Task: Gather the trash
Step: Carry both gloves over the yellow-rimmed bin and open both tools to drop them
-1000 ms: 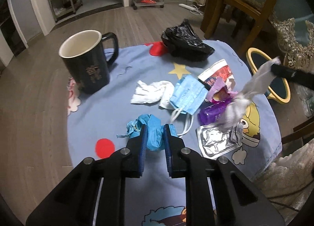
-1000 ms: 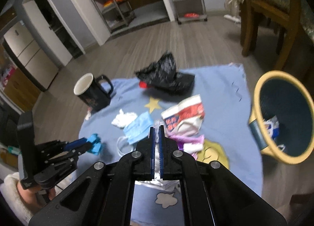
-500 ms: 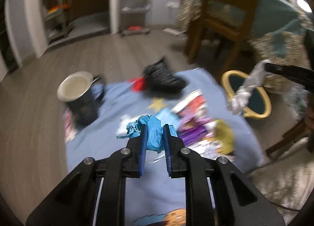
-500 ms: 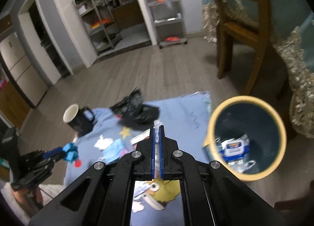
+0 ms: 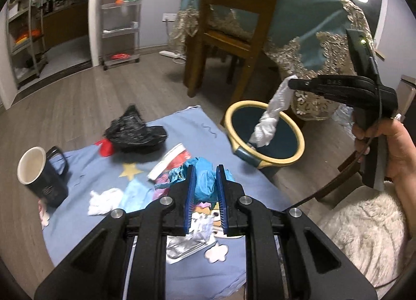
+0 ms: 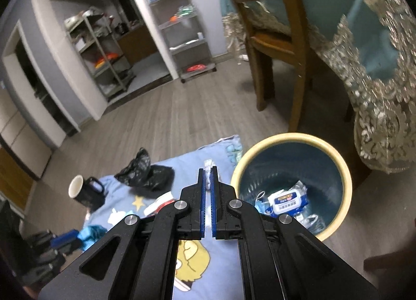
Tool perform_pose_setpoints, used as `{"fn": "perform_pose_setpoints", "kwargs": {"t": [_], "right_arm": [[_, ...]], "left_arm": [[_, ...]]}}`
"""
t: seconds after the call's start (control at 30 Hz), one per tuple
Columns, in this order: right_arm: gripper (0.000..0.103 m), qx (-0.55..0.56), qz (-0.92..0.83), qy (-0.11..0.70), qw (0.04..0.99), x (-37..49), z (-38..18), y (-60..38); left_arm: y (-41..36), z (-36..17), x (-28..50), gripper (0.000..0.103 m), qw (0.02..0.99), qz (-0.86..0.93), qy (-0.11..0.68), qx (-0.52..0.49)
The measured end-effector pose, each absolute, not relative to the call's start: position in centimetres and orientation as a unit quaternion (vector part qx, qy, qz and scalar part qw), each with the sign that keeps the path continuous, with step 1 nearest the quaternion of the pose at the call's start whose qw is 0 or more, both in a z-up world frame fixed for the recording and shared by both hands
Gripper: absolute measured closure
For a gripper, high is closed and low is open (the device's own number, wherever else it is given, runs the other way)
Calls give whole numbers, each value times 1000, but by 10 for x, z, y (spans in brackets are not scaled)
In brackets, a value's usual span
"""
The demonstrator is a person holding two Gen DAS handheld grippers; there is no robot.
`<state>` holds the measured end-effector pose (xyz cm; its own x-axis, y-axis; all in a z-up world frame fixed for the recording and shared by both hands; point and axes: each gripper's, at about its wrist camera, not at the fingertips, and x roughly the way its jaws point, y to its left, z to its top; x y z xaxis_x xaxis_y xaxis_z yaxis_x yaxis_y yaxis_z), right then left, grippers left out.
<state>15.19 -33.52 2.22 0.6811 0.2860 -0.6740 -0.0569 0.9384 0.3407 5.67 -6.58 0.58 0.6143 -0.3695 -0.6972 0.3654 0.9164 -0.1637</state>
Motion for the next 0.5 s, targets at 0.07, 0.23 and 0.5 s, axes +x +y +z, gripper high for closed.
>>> {"fn": "perform_pose_setpoints", "kwargs": {"t": [0.07, 0.23, 0.5], "right_arm": [[99, 164, 88, 392, 901, 156, 17, -344], [99, 185, 61, 418, 887, 170, -4, -361], [99, 191, 12, 424, 885, 181, -18, -389]], "left_arm": [[-76, 3, 63, 87, 895, -215, 391, -1], [-102, -9, 77, 90, 887, -222, 404, 31], [-137, -22, 107, 90, 874, -236, 420, 55]]}}
